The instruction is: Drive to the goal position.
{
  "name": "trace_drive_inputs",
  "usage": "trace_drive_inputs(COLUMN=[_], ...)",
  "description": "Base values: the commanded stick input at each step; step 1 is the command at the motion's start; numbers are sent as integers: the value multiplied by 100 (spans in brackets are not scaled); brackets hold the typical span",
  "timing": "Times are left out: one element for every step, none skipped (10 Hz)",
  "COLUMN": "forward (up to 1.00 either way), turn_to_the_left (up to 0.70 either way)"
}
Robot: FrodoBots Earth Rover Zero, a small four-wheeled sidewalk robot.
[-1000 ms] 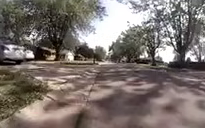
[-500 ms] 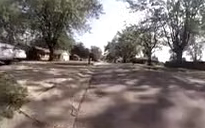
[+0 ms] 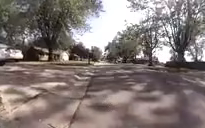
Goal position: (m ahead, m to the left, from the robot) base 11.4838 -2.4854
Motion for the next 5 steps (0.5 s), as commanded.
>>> trace_drive_inputs(forward=[100, 100, 100, 100, 100], turn_to_the_left=[0, 0, 0, 0, 0])
